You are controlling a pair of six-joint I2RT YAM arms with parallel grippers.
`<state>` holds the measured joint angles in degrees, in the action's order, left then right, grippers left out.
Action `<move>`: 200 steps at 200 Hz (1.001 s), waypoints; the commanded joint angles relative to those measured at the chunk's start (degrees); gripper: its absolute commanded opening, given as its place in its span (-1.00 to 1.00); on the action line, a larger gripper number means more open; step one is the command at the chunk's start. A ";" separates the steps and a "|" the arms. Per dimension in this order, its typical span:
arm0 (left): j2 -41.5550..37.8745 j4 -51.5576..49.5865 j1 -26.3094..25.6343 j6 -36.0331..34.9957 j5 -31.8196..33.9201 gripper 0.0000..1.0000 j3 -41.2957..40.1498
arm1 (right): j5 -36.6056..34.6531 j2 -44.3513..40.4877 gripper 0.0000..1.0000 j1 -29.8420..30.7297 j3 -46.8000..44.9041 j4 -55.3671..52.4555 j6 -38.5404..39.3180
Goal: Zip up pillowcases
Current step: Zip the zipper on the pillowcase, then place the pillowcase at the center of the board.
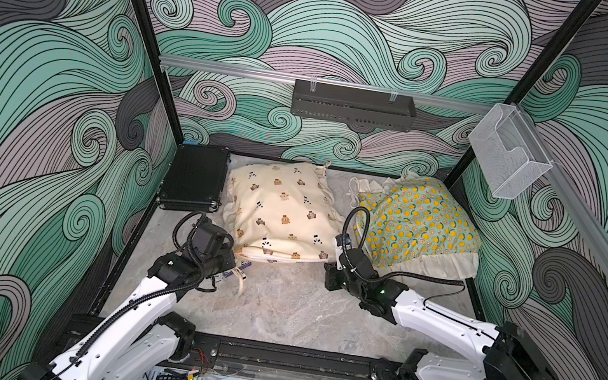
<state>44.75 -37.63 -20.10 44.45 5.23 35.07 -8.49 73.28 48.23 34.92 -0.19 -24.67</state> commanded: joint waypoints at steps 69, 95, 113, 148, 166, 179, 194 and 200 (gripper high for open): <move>-0.85 -3.35 4.09 1.36 4.43 -1.00 0.09 | 1.10 -1.11 -1.00 -4.11 -0.29 -3.26 0.81; -1.21 -3.58 5.59 0.73 4.18 -1.00 0.14 | 2.19 -1.16 -1.00 -5.88 -0.10 -3.89 1.04; -1.41 -3.85 6.85 0.47 3.75 -1.00 0.26 | 2.81 -1.29 -1.00 -7.09 -0.02 -4.42 1.12; -1.91 -3.60 9.05 -0.12 2.31 -1.00 0.25 | 4.82 -1.25 -1.00 -8.93 0.39 -5.32 1.55; -2.08 -3.39 9.46 -0.06 1.47 -1.00 0.09 | 6.50 -0.95 -1.00 -8.94 1.35 -6.16 2.07; -2.26 -3.57 9.63 0.39 1.82 -1.00 0.01 | 7.35 -0.43 -1.00 -8.93 2.05 -6.65 2.08; -2.48 -3.67 9.95 0.47 2.30 -1.00 0.36 | 9.27 0.32 -1.00 -8.89 2.72 -6.68 2.21; -2.63 -3.81 10.12 0.55 2.47 -1.00 0.64 | 9.97 0.67 -1.00 -8.86 3.02 -6.74 2.02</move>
<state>43.33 -39.57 -11.07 44.56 5.43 35.00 -0.91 73.21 39.92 35.66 -5.30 -22.98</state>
